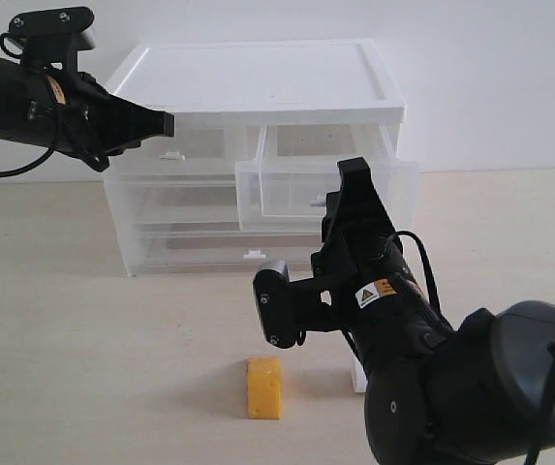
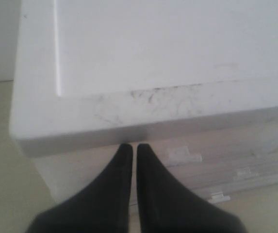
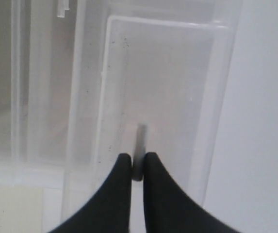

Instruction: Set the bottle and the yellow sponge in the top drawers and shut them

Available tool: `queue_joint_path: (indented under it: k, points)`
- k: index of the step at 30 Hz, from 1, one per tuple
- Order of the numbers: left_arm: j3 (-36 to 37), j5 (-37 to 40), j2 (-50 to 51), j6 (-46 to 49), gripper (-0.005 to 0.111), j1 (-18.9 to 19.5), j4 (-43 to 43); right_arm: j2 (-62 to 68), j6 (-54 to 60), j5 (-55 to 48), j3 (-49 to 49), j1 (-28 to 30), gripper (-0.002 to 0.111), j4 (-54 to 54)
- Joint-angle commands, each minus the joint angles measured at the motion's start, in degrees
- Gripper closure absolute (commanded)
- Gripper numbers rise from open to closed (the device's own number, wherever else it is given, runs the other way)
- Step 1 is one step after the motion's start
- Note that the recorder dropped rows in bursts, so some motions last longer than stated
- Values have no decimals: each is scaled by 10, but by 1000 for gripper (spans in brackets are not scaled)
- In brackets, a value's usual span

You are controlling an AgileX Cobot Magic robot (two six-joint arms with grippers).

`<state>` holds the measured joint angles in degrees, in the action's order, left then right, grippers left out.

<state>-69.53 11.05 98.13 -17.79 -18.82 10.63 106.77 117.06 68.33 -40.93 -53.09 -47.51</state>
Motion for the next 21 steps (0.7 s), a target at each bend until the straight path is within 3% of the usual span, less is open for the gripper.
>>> queue_joint_path:
  k: [1,6,15,21]
  points:
    - [-4,-25,12,1,103,3,8,-10,6,16,3,0,108,8]
    - [-4,-25,12,1,103,3,8,-10,2,16,3,0,106,-4]
    - [-4,-29,12,1,103,3,8,-10,-77,16,3,0,76,-28]
    - [-4,-31,12,1,103,3,8,-10,-118,16,3,-2,74,-61]
